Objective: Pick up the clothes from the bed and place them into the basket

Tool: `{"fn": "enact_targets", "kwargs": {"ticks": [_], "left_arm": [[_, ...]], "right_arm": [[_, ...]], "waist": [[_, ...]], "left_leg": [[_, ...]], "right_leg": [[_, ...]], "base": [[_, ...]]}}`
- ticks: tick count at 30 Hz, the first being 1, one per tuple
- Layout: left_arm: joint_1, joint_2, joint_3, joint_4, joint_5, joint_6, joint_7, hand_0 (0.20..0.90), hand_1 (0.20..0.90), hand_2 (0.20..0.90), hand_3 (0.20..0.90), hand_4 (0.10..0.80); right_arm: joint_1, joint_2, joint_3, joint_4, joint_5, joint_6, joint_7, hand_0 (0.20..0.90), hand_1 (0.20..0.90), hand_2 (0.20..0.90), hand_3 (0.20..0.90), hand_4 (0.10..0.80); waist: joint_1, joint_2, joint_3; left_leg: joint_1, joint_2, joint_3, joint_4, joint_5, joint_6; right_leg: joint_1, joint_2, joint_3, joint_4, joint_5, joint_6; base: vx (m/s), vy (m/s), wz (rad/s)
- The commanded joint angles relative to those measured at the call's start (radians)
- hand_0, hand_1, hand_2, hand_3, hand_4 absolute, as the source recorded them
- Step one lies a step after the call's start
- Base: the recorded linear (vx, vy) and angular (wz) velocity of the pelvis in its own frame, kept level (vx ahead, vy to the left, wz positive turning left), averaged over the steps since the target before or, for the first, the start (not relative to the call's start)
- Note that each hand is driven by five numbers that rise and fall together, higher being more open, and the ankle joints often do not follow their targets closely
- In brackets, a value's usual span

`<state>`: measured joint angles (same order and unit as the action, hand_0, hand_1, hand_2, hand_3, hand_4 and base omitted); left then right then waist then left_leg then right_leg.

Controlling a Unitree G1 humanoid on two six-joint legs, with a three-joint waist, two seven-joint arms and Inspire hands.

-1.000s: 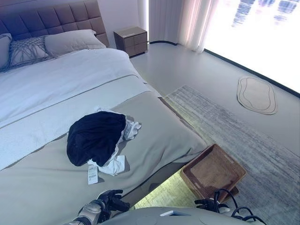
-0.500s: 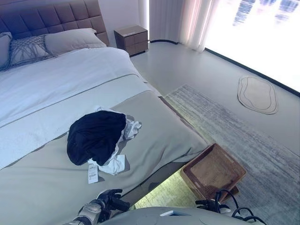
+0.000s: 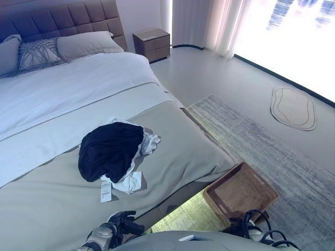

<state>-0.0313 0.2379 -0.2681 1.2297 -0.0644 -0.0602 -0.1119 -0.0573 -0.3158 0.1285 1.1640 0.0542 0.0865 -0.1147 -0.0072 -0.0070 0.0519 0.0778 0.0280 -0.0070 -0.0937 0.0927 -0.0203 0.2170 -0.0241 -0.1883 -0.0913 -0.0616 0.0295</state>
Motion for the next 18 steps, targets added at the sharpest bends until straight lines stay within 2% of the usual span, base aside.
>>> {"fn": "enact_targets", "kwargs": {"ticks": [1, 2, 4, 7, 10, 18], "left_arm": [[0.003, 0.043, 0.026, 0.02, -0.081, -0.046, 0.044, 0.9, 0.9, 0.9, 0.9, 0.8], [0.017, 0.046, 0.044, 0.01, -0.112, -0.057, 0.049, 0.9, 0.9, 0.9, 0.9, 0.8], [0.038, 0.056, 0.082, -0.007, -0.149, -0.073, 0.042, 0.9, 0.9, 0.9, 0.9, 0.8], [0.046, 0.062, 0.129, -0.021, -0.218, -0.08, 0.05, 0.9, 0.9, 0.9, 0.9, 0.8], [0.034, 0.074, 0.138, -0.02, -0.23, -0.083, 0.063, 0.9, 0.9, 0.9, 0.9, 0.8], [-0.037, 0.151, 0.067, -0.091, -0.229, -0.026, 0.068, 0.9, 0.9, 0.9, 0.9, 0.8]], "right_arm": [[-0.144, -0.107, -0.004, -0.271, -0.052, -0.095, -0.072, 0.9, 0.9, 0.9, 0.9, 0.8], [-0.15, -0.13, 0.014, -0.36, -0.096, -0.131, -0.054, 0.9, 0.9, 0.9, 0.9, 0.8], [-0.15, -0.168, 0.044, -0.528, -0.136, -0.128, -0.018, 0.9, 0.9, 0.9, 0.9, 0.8], [-0.195, -0.218, 0.084, -0.636, -0.206, -0.167, 0.024, 0.9, 0.9, 0.9, 0.9, 0.8], [-0.322, -0.24, 0.147, -0.638, -0.274, -0.182, 0.031, 0.9, 0.9, 0.9, 0.9, 0.8], [-0.717, -0.265, 0.343, -0.492, -0.361, -0.078, 0.013, 0.9, 0.9, 0.9, 0.9, 0.8]], "waist": [[0.057, -0.031, 0.022], [0.061, -0.033, 0.025], [0.069, -0.037, 0.031], [0.092, -0.045, 0.052], [0.137, -0.054, 0.088], [0.279, -0.061, 0.243]], "left_leg": [[0.063, -0.049, 0.014, 0.006, -0.132, 0.055], [0.058, -0.052, 0.01, 0.006, -0.132, 0.056], [0.048, -0.057, 0.003, 0.006, -0.128, 0.058], [0.026, -0.068, -0.014, 0.023, -0.128, 0.063], [-0.031, -0.083, -0.041, 0.078, -0.135, 0.068], [-0.219, -0.123, -0.122, 0.2, -0.127, 0.094]], "right_leg": [[-0.078, -0.018, 0.024, 0.097, 0.015, 0.003], [-0.084, -0.021, 0.023, 0.099, 0.014, 0.004], [-0.095, -0.027, 0.019, 0.104, 0.014, 0.005], [-0.11, -0.037, 0.007, 0.115, 0.01, 0.004], [-0.145, -0.056, -0.021, 0.149, 0.008, -0.001], [-0.246, -0.109, -0.104, 0.261, 0.018, 0.015]], "base": [[0.068, 0.097, 0.02], [0.065, 0.125, 0.05], [0.043, 0.131, 0.09], [0.029, 0.151, 0.15], [-0.022, 0.178, 0.3], [-0.066, 0.08, 0.49]]}}
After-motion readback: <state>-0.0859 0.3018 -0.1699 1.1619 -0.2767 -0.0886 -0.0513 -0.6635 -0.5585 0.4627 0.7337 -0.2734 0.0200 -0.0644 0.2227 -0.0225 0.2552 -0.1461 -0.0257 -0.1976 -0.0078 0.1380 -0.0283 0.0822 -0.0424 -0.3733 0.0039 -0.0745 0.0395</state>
